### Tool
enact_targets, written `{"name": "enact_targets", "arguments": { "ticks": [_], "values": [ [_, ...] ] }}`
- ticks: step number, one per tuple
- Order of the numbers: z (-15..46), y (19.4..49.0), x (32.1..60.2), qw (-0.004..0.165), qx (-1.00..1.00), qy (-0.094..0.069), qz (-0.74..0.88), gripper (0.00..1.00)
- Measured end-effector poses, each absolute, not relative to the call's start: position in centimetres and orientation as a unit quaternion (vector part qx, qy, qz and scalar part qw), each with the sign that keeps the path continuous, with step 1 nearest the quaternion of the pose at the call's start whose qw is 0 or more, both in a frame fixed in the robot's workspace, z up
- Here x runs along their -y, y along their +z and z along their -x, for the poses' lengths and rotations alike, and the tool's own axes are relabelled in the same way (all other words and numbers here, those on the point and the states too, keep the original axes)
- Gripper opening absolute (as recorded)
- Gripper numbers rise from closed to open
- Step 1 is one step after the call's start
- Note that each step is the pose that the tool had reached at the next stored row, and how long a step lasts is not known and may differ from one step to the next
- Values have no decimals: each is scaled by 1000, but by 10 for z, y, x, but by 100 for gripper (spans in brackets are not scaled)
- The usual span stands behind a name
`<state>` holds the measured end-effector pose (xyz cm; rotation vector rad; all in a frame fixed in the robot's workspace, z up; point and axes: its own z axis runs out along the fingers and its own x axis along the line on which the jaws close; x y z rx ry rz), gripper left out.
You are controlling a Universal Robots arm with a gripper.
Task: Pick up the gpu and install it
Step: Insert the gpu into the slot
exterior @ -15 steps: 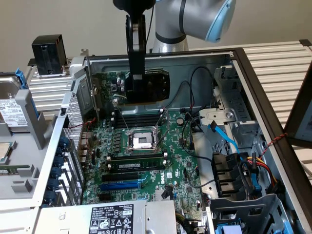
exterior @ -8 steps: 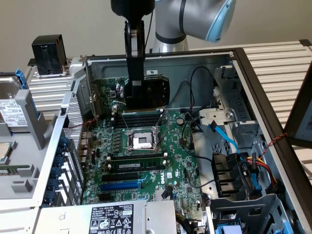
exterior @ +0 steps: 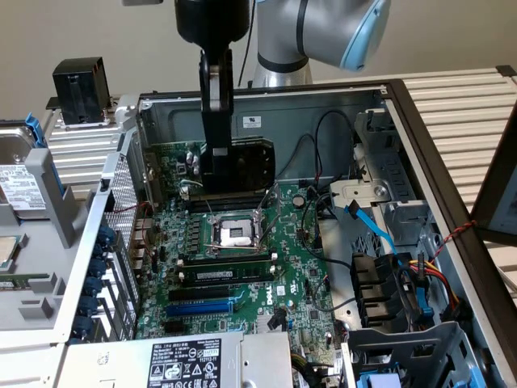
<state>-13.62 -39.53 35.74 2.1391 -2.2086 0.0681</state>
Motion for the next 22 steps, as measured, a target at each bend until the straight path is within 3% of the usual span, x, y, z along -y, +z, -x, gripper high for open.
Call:
{"name": "enact_targets", "arguments": {
  "ticks": [22],
  "values": [
    [154,318,422,33,724,22,-688,27]
  ]
}}
